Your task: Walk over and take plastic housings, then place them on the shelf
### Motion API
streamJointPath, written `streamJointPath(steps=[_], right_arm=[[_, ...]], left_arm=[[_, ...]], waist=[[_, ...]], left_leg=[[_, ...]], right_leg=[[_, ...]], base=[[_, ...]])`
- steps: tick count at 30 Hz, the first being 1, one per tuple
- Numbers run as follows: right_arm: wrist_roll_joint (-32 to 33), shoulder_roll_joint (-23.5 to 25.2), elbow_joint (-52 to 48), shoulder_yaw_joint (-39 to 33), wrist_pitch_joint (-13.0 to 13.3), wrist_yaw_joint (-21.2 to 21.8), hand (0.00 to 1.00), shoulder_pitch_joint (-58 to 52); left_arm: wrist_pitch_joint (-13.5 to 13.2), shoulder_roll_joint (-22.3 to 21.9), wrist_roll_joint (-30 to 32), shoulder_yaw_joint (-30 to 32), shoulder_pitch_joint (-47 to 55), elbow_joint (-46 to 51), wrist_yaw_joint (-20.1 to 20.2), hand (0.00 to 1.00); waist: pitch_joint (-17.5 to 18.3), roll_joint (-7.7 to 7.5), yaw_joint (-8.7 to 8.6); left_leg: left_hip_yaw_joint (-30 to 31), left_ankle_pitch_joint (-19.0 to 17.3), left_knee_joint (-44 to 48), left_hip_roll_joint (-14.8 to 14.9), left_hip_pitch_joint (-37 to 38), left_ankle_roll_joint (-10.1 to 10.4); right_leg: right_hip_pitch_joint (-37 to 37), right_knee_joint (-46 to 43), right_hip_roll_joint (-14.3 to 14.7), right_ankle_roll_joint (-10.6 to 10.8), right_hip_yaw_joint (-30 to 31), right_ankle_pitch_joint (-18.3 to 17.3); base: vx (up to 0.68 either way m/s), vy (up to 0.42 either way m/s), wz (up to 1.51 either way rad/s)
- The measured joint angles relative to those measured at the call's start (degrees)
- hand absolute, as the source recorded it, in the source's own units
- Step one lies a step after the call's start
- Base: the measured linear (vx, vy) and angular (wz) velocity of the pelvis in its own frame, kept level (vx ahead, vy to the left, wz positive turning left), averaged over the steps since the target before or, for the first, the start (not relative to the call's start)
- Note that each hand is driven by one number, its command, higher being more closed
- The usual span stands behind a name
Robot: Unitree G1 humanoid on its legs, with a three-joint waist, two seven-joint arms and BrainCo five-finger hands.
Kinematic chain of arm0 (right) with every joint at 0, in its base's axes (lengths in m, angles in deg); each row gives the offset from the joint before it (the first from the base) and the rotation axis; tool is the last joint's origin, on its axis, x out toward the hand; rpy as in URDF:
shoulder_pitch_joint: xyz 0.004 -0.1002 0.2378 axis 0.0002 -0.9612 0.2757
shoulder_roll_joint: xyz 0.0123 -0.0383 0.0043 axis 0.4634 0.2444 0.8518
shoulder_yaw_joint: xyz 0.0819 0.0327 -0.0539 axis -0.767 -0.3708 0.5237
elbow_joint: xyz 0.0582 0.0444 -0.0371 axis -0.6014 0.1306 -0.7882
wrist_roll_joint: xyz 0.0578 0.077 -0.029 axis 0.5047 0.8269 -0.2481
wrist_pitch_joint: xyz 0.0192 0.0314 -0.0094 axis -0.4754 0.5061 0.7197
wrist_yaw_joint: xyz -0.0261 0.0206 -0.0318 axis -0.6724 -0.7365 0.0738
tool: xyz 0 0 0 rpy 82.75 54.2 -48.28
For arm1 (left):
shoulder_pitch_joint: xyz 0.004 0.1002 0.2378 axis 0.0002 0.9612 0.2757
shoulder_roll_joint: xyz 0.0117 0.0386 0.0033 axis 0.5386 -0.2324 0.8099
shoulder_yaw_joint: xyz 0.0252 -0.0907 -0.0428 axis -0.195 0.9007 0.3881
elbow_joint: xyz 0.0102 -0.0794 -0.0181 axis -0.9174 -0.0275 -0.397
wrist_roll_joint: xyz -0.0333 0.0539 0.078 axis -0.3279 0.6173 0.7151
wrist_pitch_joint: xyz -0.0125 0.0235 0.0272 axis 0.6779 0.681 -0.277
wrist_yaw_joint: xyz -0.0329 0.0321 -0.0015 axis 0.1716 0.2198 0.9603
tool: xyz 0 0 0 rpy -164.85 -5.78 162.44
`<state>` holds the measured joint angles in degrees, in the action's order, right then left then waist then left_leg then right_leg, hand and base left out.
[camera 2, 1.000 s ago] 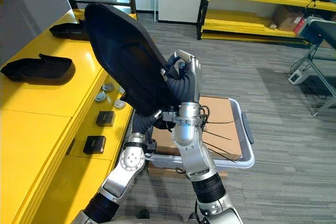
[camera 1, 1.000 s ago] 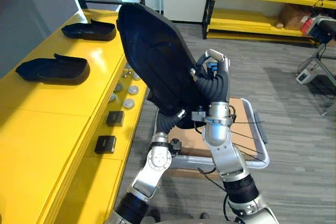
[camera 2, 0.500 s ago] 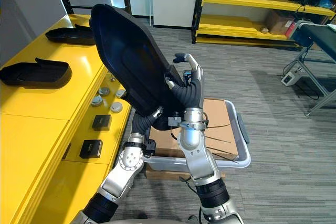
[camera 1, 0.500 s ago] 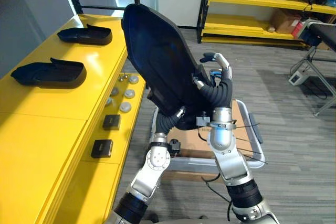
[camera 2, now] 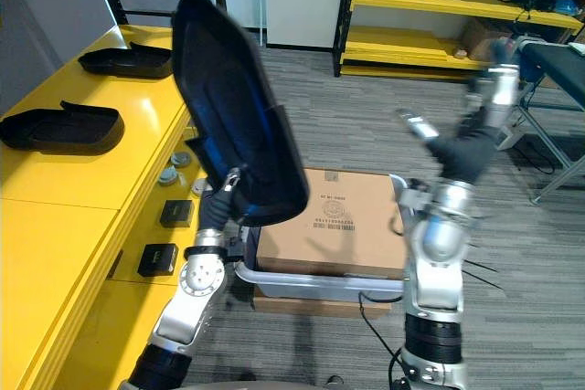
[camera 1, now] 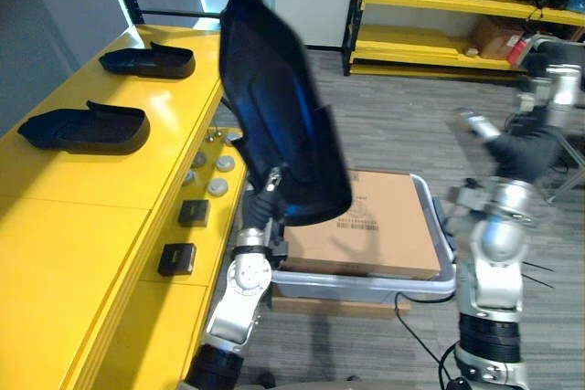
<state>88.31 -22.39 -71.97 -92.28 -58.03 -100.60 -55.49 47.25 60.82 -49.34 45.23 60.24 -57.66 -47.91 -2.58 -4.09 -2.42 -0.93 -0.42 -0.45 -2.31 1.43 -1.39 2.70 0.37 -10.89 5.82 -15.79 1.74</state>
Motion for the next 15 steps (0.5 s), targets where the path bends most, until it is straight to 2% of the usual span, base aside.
streamJointPath(steps=[3,5,8,10,15], right_arm=[[1.3,0.13,8.44,-3.02,-0.33,-0.56,0.0,-5.11],[2.21,0.53,15.91,-3.37,-1.84,-0.98,0.0,-8.31],[3.49,2.86,28.16,-4.09,-4.72,0.02,0.0,-12.77],[5.86,6.3,35.78,-4.03,-6.44,1.97,0.0,-16.64],[6.84,11.54,50.81,-2.21,-9.01,7.29,0.0,-20.71]], left_arm=[[-0.02,0.04,0.04,0.54,2.18,4.54,0.01,1.0],[-0.48,0.04,0.04,0.78,3.48,7.33,0.0,1.0],[-1.35,-0.07,0.07,1.67,6.13,9.44,0.09,1.0],[-1.84,-0.28,0.08,1.81,8.36,10.22,0.86,1.0],[-2.14,-1.64,0.02,2.03,12.66,12.07,2.71,1.0]], waist=[[0.01,0.07,-0.18],[0.14,0.3,-0.19],[0.83,1.63,-0.17],[1.16,2.48,-0.05],[1.2,2.61,0.15]], left_leg=[[0.2,-0.01,0.01,-0.02,-0.38,0.01],[0.26,-0.02,0.03,-0.01,-0.79,0.01],[0.35,-0.07,0.03,0.23,-1.12,0.02],[0.74,-0.08,0.03,0.34,-1.08,0.03],[0.91,-1.07,0.39,0.75,-0.56,0.59]], right_leg=[[-0.21,0.1,-0.01,0.0,-0.02,0.0],[-0.59,0.09,-0.01,0.0,-0.01,0.0],[-0.85,0.06,-0.06,0.05,-0.07,-0.03],[-0.69,-0.33,-0.15,0.48,-0.53,-0.44],[0.11,-2.5,-0.3,0.47,-1.35,-2.31]], base=[[0.0,-0.003,0.04],[0.0,0.0,0.0],[0.0,-0.006,0.02],[0.0,-0.021,0.1],[-0.04,-0.016,0.1]])
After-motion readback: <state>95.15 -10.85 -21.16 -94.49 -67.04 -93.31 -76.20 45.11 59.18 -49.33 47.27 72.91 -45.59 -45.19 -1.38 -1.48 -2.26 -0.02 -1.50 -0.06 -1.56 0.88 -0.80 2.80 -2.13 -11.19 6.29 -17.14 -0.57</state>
